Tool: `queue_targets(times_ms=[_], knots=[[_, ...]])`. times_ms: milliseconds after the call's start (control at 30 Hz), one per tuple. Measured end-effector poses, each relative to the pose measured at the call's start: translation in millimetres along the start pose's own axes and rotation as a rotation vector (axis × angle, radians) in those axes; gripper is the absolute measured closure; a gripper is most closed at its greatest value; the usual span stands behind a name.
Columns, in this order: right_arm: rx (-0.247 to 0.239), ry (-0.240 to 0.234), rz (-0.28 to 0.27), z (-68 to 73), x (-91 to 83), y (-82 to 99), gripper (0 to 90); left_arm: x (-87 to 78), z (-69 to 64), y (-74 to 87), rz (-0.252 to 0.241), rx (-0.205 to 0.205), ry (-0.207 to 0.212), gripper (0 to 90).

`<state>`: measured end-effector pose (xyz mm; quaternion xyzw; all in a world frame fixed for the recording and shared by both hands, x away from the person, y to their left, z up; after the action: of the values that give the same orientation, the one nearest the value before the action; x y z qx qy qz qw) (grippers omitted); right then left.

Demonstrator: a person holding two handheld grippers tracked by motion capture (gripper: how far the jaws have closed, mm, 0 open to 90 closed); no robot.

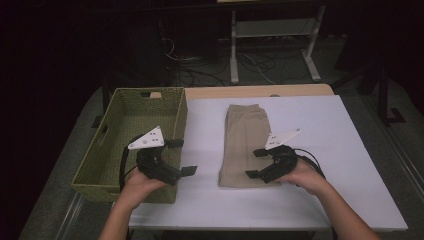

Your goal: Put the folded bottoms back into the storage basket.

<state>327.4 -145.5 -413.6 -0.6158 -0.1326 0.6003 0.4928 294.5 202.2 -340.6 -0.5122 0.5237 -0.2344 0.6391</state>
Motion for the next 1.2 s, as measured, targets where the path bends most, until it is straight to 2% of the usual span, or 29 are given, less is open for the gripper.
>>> queue_targets(times_ms=[400, 733, 1200], knots=[[-0.012, -0.027, 0.032, 1.8, 7.6, 4.7, 31.0, 0.3, -0.5, 0.0, 0.002, -0.001, 0.0, 0.4], [-0.039, -0.033, 0.075, 4.7, 13.1, 9.6, 51.8, 0.3, -0.4, 0.0, 0.002, 0.002, 0.001, 0.4], [-0.07, -0.049, 0.124, 7.7, 22.5, 14.1, 51.8, 0.3, -0.5, 0.0, 0.003, 0.002, 0.001, 0.4]])
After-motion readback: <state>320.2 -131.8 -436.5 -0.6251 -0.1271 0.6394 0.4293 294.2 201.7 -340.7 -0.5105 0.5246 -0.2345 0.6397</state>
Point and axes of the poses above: each handheld gripper's, and its own axes: x roughly forward along the jaws, y roughly out of its underside, z roughly to its left, the point moved 1 cm from there along x, roughly forward along the jaws, and after that the axes turned 4 degrees about x, right-handed, at the moved point
